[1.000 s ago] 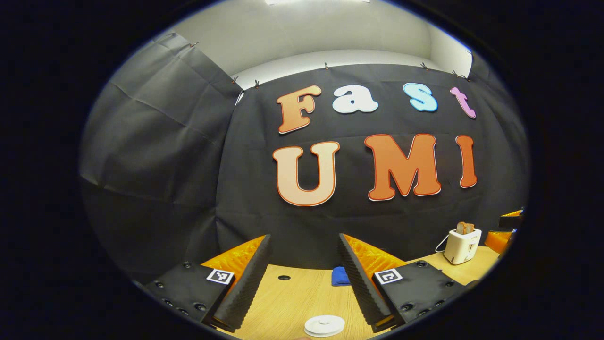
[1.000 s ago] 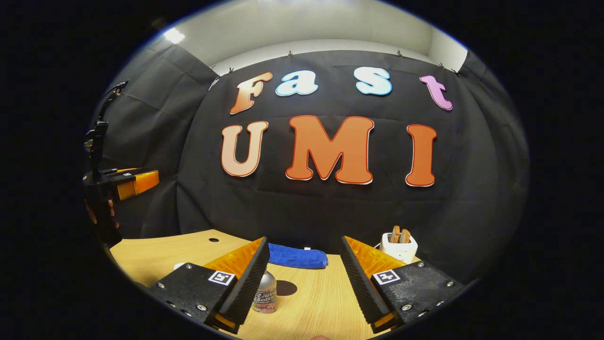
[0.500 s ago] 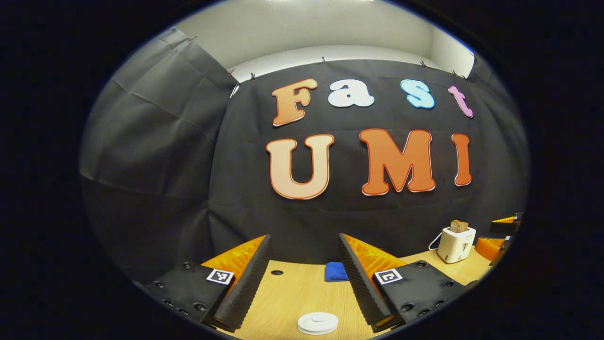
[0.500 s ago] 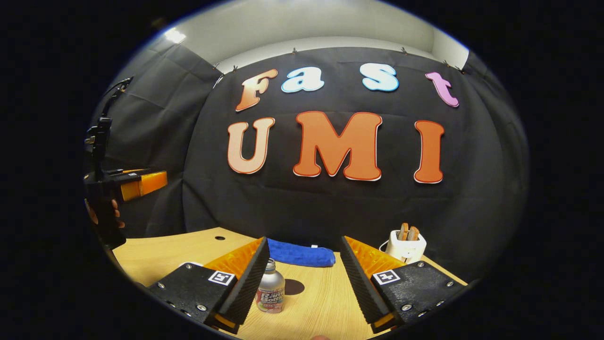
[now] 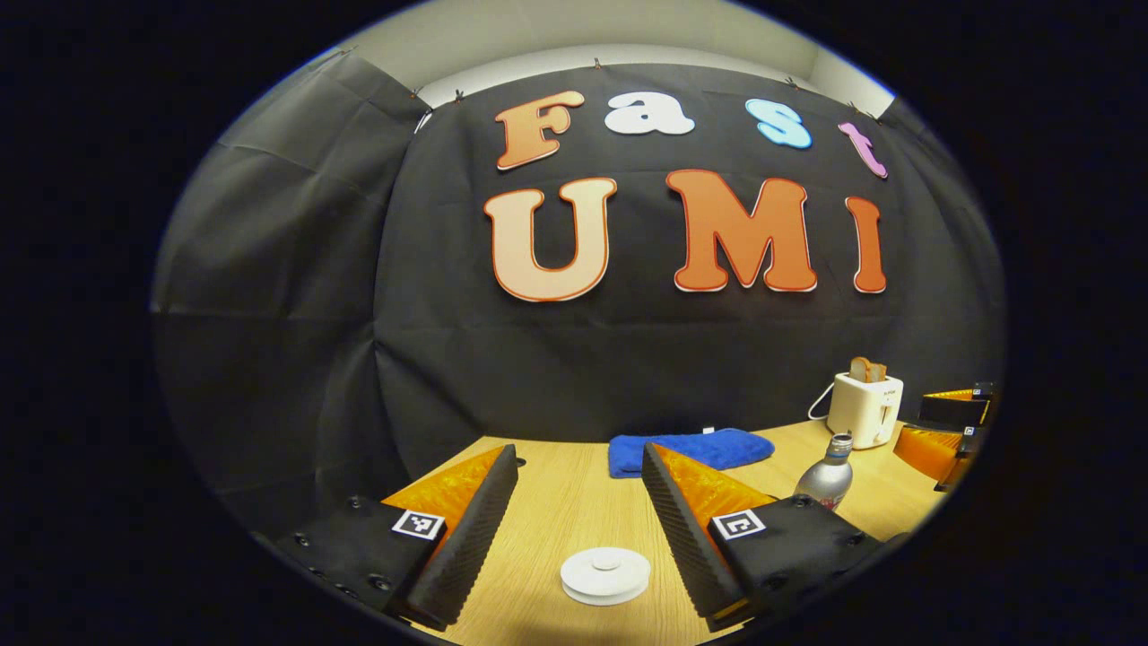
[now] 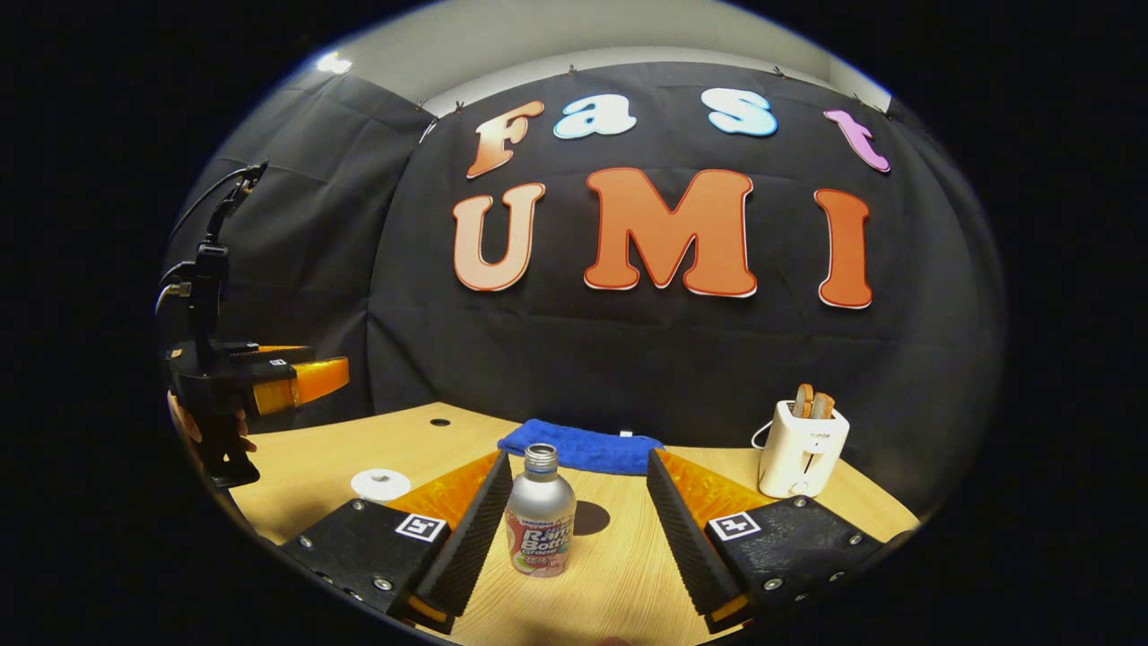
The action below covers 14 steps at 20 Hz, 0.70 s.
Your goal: Open the teacup lid with one hand, grasp the water bottle and pour water into the teacup with the other hand; after pouring, place the water bottle on the coaster and then close the teacup lid.
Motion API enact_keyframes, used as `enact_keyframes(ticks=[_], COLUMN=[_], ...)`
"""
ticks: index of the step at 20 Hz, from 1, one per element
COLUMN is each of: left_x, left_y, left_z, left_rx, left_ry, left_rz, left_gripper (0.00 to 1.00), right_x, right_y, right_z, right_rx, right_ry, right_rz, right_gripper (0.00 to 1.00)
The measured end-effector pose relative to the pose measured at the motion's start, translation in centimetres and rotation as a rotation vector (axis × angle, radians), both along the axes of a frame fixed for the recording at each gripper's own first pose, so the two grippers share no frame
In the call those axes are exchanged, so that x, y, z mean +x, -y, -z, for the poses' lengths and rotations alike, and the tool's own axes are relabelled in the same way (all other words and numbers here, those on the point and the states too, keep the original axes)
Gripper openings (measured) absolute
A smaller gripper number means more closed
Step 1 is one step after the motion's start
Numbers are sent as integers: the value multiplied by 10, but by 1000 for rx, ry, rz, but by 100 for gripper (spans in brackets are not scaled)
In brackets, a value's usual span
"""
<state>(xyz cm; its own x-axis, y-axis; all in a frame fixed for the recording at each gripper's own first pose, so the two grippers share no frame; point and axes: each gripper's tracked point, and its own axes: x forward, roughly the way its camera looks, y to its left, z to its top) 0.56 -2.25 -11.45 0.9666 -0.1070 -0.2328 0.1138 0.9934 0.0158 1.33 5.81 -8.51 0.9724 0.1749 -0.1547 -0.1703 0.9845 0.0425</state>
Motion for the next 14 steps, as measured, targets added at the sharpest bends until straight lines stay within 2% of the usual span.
enact_keyframes(ticks=[5,11,12,14], left_x=[-3,-5,-4,-4], left_y=[7,16,16,18], left_z=[40,88,96,112], left_rx=[10,25,24,23], left_ry=[-81,-188,-204,-241], left_rz=[38,87,92,102], left_gripper=[93,93,90,94], right_x=[4,9,10,13], right_y=[-11,-24,-24,-26], right_z=[31,74,79,89], right_rx=[-7,-6,-7,-9], right_ry=[-63,-168,-183,-205], right_rz=[-31,-75,-77,-81], right_gripper=[91,91,91,91])
